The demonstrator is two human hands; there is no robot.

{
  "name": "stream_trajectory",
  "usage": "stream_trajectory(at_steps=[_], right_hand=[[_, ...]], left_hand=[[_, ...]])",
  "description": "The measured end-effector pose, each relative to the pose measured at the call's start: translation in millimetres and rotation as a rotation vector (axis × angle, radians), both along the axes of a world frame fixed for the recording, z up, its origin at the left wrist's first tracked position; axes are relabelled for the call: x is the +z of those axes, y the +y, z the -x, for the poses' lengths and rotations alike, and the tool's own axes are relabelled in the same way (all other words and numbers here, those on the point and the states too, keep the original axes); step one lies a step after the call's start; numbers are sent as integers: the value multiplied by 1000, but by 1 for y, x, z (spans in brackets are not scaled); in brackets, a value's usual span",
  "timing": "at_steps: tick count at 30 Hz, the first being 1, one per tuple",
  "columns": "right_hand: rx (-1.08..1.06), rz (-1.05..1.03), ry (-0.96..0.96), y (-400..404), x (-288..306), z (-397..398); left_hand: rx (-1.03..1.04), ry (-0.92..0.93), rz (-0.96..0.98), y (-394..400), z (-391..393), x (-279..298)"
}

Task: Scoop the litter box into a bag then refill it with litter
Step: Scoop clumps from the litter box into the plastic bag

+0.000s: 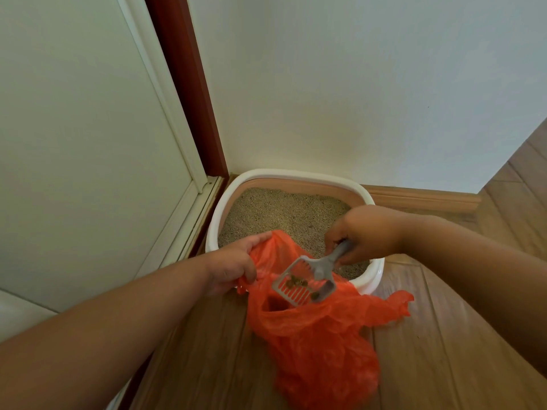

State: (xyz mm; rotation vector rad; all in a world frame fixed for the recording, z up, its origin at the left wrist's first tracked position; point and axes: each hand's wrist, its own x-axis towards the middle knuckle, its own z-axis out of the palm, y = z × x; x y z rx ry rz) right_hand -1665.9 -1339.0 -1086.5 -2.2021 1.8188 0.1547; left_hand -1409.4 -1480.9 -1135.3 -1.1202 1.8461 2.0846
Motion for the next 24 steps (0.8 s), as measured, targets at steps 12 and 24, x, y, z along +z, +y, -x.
stream_trajectory(at_steps=[12, 24], right_hand=[[86, -45, 151, -15, 20, -48], [-463, -24, -218, -20, 42, 20]], left_hand=[[-32, -13, 21, -4, -4, -5], [-300, -327, 331, -2, -18, -17]])
